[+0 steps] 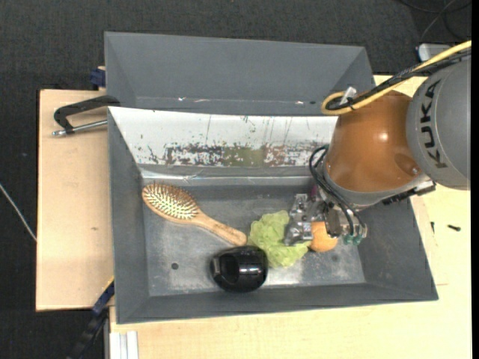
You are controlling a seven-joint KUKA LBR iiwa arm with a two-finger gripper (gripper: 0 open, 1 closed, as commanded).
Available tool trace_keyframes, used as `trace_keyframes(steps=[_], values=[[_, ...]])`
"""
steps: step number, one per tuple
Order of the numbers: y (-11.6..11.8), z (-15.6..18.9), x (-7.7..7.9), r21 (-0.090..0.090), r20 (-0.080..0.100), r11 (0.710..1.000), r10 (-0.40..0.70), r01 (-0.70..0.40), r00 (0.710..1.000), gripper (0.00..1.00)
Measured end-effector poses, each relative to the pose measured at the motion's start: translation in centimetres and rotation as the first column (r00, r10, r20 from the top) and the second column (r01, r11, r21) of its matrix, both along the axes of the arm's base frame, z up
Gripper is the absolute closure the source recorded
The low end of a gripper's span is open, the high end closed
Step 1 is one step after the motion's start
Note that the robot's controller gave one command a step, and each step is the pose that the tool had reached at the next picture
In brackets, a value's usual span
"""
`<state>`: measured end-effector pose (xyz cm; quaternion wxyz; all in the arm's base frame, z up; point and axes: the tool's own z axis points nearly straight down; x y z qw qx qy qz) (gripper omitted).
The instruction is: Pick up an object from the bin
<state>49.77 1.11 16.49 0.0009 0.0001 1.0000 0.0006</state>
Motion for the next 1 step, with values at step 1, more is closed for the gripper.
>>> trace_keyframes(steps=[1], values=[[2.53, 5.05, 1.97, -0.001, -0.003, 1.0, 0.021, -0.021, 1.0, 1.0]])
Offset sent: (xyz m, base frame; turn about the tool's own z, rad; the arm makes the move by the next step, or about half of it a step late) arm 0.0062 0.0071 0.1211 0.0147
